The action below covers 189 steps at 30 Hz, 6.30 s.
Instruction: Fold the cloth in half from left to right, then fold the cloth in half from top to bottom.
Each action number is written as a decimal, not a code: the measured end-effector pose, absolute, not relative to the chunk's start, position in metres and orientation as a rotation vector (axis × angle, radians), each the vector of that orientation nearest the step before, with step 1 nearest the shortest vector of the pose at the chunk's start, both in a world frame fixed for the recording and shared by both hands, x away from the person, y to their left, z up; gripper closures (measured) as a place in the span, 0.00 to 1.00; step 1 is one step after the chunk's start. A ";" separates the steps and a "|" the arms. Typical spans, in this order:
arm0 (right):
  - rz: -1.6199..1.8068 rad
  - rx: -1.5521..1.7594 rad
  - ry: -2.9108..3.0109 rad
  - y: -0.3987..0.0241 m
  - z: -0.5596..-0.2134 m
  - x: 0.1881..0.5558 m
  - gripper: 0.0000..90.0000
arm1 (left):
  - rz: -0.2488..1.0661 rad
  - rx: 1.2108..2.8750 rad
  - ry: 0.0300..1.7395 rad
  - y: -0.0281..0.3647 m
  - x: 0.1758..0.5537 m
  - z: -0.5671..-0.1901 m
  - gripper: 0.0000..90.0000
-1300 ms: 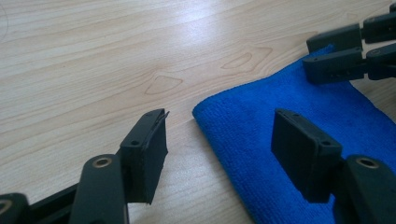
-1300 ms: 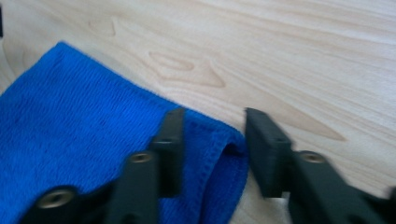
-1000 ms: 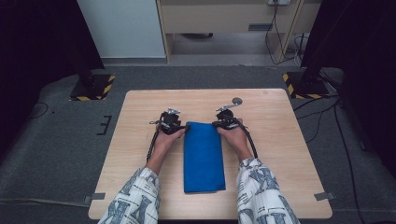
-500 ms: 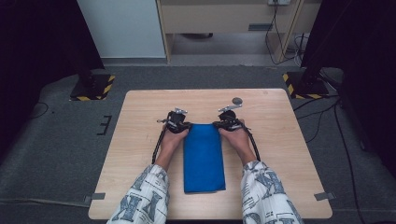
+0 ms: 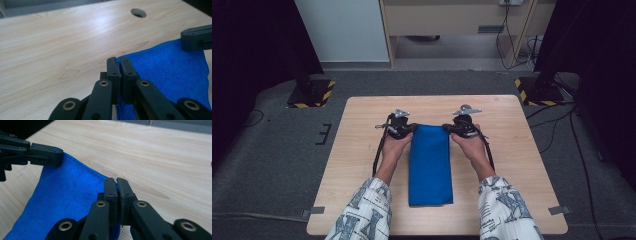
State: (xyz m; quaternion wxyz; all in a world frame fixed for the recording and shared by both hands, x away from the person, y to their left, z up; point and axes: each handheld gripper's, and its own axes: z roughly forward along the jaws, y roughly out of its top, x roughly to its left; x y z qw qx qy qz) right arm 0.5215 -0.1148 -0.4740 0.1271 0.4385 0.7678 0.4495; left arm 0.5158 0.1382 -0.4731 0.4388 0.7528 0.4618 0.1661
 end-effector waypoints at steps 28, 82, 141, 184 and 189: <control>1.393 1.177 2.204 -0.121 -0.458 0.482 0.97 | 0.492 1.893 1.042 0.140 0.475 -0.445 0.97; 1.461 1.069 2.282 -0.129 -0.469 0.434 0.96 | 0.405 1.866 0.983 0.154 0.425 -0.461 0.96; 1.445 0.965 2.362 -0.138 -0.488 0.384 0.94 | 0.304 1.903 0.902 0.161 0.363 -0.485 0.95; 1.353 1.051 2.293 -0.159 -0.483 0.361 0.21 | 0.329 1.889 0.951 0.190 0.341 -0.478 0.18; 1.332 1.102 2.209 -0.174 -0.474 0.372 0.14 | 0.339 1.905 0.988 0.205 0.348 -0.480 0.13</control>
